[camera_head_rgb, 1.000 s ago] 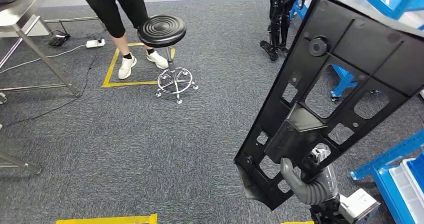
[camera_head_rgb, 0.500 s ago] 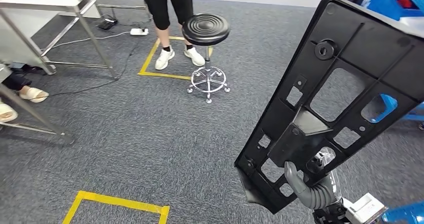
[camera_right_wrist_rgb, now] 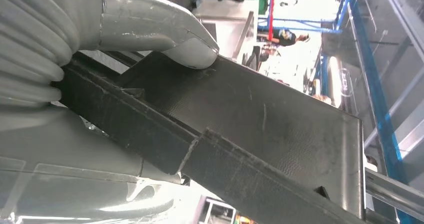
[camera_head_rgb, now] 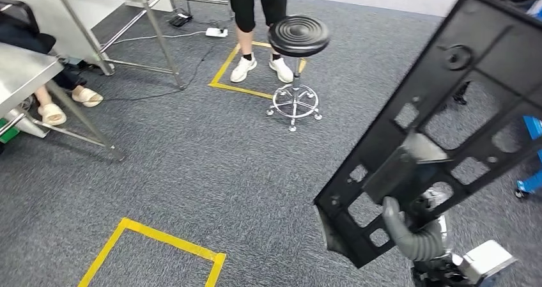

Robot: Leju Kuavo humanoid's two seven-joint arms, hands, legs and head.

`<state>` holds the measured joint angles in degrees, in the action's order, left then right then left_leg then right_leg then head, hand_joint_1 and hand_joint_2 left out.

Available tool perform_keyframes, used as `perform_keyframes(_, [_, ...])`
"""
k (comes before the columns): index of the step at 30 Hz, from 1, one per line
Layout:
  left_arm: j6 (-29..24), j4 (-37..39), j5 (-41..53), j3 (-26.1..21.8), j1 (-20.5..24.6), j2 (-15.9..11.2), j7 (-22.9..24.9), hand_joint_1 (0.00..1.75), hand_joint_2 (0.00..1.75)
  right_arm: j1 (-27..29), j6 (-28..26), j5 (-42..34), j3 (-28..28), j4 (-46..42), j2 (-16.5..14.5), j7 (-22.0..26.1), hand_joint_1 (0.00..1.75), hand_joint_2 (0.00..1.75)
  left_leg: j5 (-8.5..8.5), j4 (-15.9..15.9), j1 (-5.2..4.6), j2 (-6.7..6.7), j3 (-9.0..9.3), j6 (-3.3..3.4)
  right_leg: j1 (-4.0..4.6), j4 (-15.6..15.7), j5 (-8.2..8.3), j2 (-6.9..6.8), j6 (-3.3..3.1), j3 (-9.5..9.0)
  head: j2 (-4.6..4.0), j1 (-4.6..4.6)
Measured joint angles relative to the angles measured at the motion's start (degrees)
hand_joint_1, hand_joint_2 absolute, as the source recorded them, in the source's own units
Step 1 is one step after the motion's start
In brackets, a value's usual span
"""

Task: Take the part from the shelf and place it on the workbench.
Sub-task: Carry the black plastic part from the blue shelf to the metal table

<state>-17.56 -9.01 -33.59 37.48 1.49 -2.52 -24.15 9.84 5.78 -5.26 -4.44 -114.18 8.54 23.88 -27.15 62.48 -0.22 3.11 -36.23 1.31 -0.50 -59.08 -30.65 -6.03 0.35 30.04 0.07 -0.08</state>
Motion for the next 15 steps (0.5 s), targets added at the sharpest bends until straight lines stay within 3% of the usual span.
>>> perform_keyframes(2, [-0.02,-0.01,0.00,0.00,0.08,-0.05,-0.17,0.00,1.75,0.06,-0.12,-0.05,0.90,0.08,-0.04,-0.02,1.75,1.75,0.25,-2.66,-0.71,0.99,1.21,0.43,0.26,0.05,-0.27,-1.15,0.34,-0.16,0.00,0.04])
perform_keyframes(4, [-0.03,-0.01,-0.07,0.00,-0.01,-0.07,-0.32,0.00,1.75,0.12,-0.30,-0.01,1.36,0.19,-0.16,-0.04,1.75,1.75,0.54,-3.36,-0.80,-0.48,1.42,0.97,0.37,0.27,-0.52,-2.20,0.81,-0.50,0.00,0.01])
perform_keyframes(5, [-0.04,0.00,-0.20,-0.01,-0.08,-0.04,-0.41,0.00,1.75,0.17,-0.55,0.09,1.60,0.26,-0.26,-0.05,1.75,1.75,0.83,-3.96,-0.69,-1.20,1.81,1.30,0.32,-0.10,-0.90,-1.51,1.02,-0.59,0.00,0.02])
perform_keyframes(6, [-0.04,0.00,-0.37,-0.02,-0.09,-0.02,-0.47,0.00,1.75,0.25,-0.98,0.16,2.00,0.30,-0.37,-0.04,1.75,1.75,1.16,-4.54,-0.48,-1.92,2.24,1.62,0.28,-1.42,-1.66,0.03,1.08,-0.19,0.00,0.03])
perform_keyframes(8, [-0.07,0.00,-0.66,-0.05,0.02,0.04,-0.54,0.00,1.75,0.65,-2.40,0.06,3.60,0.46,-0.57,-0.04,1.75,1.75,1.52,-5.06,-0.22,-3.44,2.69,1.96,0.01,-7.59,-4.24,4.13,0.83,2.70,-0.01,0.32])
perform_keyframes(10, [-0.08,0.00,-0.75,-0.07,0.05,0.11,-0.52,0.00,1.75,1.34,-4.10,-0.38,6.04,0.75,-0.87,-0.10,1.75,1.75,1.56,-5.02,-0.14,-5.31,2.62,2.01,-0.10,-14.48,-6.30,5.71,0.91,6.61,-0.01,0.54])
perform_keyframes(11, [-0.08,0.00,-0.81,-0.07,-0.01,0.18,-0.51,0.00,1.75,1.68,-4.82,-0.59,7.52,0.91,-1.11,-0.15,1.75,1.75,1.56,-4.98,-0.11,-6.28,2.63,1.99,-0.16,-15.56,-6.14,5.85,1.30,7.53,-0.01,0.53])
perform_keyframes(12, [-0.08,0.00,-0.89,-0.07,-0.09,0.26,-0.48,0.00,1.75,1.91,-5.42,-0.81,9.12,1.03,-1.44,-0.19,1.75,1.75,1.54,-4.91,-0.05,-7.24,2.68,1.94,-0.27,-14.19,-4.96,5.97,1.91,7.27,-0.01,0.54])
perform_keyframes(14, [-0.10,0.00,-1.20,-0.10,-0.19,0.36,-0.41,0.00,1.75,2.10,-6.17,-1.26,12.74,1.13,-2.45,-0.26,1.75,1.75,1.35,-4.54,0.17,-9.05,2.69,1.56,-0.73,-6.53,-1.12,7.37,3.26,4.25,-0.01,0.57])
perform_keyframes(15, [-0.13,0.02,-1.39,-0.14,-0.20,0.34,-0.36,0.00,1.75,2.15,-6.33,-1.50,14.57,1.19,-3.17,-0.34,1.75,1.75,1.17,-4.18,0.16,-9.87,2.54,1.24,-0.93,-3.02,0.38,8.40,3.47,2.77,-0.01,0.68])
